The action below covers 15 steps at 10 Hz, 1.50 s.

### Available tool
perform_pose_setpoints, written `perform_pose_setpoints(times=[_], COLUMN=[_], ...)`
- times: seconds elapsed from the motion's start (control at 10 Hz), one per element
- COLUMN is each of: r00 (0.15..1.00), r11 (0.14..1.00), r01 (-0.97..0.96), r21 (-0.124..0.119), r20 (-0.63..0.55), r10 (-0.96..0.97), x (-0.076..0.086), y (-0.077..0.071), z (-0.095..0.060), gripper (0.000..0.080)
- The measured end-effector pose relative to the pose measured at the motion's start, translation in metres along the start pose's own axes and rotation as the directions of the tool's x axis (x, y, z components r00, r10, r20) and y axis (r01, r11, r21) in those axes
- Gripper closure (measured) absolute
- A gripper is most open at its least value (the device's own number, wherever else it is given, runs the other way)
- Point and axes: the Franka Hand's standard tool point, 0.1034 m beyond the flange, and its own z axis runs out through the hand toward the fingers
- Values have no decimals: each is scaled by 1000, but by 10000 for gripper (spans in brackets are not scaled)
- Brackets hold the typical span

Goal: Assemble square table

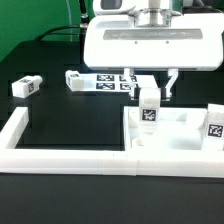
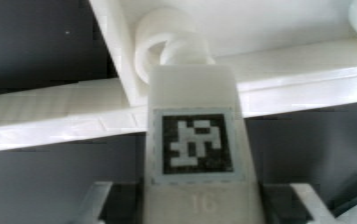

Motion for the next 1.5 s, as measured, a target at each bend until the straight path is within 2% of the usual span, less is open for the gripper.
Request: perform_pose_setpoints(times=[0.5,0.8,1.2,1.4,1.5], r00=[1000,999,990,990,990], r11=[1000,1000,999,999,999], r01=[12,19,26,25,25], r21=[-19,-21,-32,-32,-32], r20=[-23,-30,-138,-137,-137], r10=[-13,-19,-30,-29,-30], x=[-2,-5,-7,-7,-7], y=[13,10,3,4,4], z=[7,13,13,14,14], gripper=[509,509,509,505,273])
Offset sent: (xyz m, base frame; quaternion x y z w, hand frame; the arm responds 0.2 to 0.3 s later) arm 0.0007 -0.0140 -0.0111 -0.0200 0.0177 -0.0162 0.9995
